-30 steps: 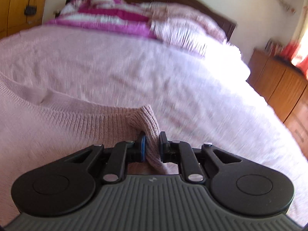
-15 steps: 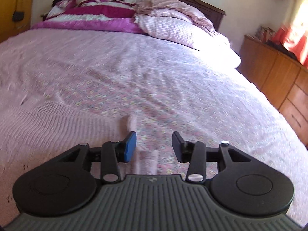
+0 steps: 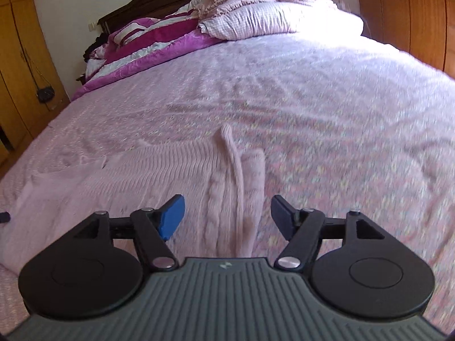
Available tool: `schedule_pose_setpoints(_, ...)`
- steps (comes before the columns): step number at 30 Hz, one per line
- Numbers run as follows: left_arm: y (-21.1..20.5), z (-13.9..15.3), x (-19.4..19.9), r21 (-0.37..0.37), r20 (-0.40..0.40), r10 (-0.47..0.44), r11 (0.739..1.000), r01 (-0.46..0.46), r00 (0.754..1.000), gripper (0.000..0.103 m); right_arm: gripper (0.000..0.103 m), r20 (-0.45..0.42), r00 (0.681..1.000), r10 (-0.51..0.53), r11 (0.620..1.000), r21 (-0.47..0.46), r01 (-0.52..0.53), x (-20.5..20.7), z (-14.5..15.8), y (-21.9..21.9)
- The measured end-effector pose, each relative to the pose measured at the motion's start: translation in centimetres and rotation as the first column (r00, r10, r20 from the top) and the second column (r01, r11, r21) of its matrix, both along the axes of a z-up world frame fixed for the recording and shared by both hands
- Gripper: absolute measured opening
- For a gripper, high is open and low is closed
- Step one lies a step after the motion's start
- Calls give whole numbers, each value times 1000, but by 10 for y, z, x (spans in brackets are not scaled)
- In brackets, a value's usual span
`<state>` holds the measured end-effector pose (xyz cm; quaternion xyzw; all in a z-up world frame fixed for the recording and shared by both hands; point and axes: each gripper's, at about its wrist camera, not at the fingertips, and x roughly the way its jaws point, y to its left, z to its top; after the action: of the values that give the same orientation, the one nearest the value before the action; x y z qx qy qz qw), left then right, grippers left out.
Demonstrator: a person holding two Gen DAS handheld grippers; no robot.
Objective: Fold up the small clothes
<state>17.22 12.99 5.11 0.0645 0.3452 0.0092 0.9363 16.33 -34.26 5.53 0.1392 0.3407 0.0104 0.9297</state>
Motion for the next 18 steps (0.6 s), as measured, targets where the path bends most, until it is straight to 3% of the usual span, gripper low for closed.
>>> schedule_pose_setpoints(9,7,-1,-31,-125,-67,42,991,-50,997,66,81,-36,999,-9,994,107,13,-27,-19,-9)
schedule_pose_setpoints(13,8,4,-41,-171,-68,56,983,-67,996,85,88,-41,999,16,980,200,-7,-32,-26,-11)
schedule_pose_setpoints(18,6,6,-51,-179,-79,74,980,-87,994,86,94,-15,999,45,941,336,-37,-28,-36,-11)
